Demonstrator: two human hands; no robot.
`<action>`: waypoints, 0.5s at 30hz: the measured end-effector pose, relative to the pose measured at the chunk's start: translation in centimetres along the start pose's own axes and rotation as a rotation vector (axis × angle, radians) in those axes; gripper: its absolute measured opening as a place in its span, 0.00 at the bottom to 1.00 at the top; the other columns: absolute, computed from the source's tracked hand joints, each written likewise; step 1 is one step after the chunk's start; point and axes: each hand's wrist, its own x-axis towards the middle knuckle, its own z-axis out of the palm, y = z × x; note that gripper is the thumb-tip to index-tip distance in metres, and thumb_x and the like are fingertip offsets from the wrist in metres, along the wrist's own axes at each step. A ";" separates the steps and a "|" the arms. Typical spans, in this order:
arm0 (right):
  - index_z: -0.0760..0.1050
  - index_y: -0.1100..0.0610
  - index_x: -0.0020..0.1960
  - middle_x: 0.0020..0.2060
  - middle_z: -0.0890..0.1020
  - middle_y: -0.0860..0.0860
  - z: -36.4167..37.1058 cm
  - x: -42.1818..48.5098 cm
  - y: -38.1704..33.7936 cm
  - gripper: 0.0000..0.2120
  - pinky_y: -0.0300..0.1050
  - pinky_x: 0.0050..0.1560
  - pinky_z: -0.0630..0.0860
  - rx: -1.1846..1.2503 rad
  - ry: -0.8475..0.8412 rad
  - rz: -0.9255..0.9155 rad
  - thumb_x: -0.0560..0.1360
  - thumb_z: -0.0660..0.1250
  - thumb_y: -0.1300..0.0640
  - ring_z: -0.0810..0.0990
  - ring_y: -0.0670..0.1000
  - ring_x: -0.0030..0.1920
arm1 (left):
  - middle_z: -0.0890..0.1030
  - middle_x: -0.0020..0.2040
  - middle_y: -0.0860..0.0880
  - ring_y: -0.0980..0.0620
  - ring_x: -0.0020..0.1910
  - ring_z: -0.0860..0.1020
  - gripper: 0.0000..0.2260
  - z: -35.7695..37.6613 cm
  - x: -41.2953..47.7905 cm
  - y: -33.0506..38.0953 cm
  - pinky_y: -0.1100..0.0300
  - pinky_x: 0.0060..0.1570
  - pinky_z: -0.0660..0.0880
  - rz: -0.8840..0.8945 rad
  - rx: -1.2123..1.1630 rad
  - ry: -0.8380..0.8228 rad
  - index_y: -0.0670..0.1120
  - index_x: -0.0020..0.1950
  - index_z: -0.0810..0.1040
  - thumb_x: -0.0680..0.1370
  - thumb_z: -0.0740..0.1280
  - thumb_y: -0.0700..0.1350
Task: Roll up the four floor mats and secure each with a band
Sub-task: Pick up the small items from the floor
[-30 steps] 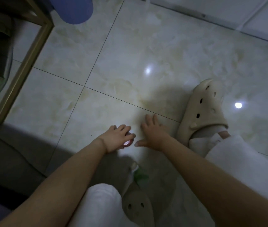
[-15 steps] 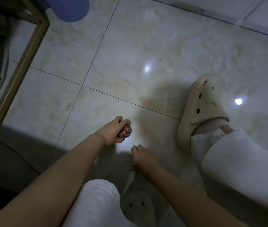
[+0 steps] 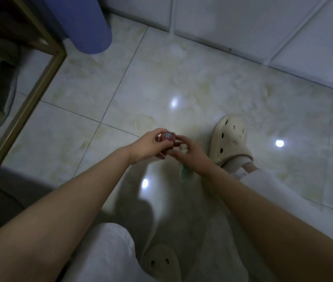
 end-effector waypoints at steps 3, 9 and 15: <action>0.73 0.55 0.66 0.51 0.81 0.52 -2.0 0.1 -3.7 0.25 0.44 0.56 0.75 0.034 0.069 -0.094 0.70 0.74 0.60 0.78 0.46 0.48 | 0.78 0.46 0.42 0.49 0.38 0.77 0.13 -0.6 -0.8 3.7 0.61 0.38 0.78 0.030 -0.123 0.025 0.42 0.65 0.72 0.80 0.62 0.40; 0.74 0.49 0.58 0.45 0.82 0.50 -4.0 -1.8 -11.2 0.19 0.41 0.50 0.76 0.009 0.033 -0.239 0.70 0.74 0.61 0.79 0.38 0.38 | 0.76 0.39 0.48 0.52 0.33 0.71 0.09 -2.4 -5.7 9.4 0.64 0.33 0.70 0.150 -0.290 -0.021 0.45 0.55 0.72 0.83 0.54 0.46; 0.74 0.49 0.61 0.50 0.82 0.52 -3.5 -5.3 -18.8 0.22 0.45 0.56 0.76 -0.121 -0.039 -0.364 0.70 0.74 0.58 0.80 0.46 0.47 | 0.79 0.52 0.48 0.55 0.39 0.79 0.11 -4.2 -12.3 12.4 0.63 0.40 0.76 0.321 -0.396 0.075 0.43 0.64 0.68 0.83 0.54 0.43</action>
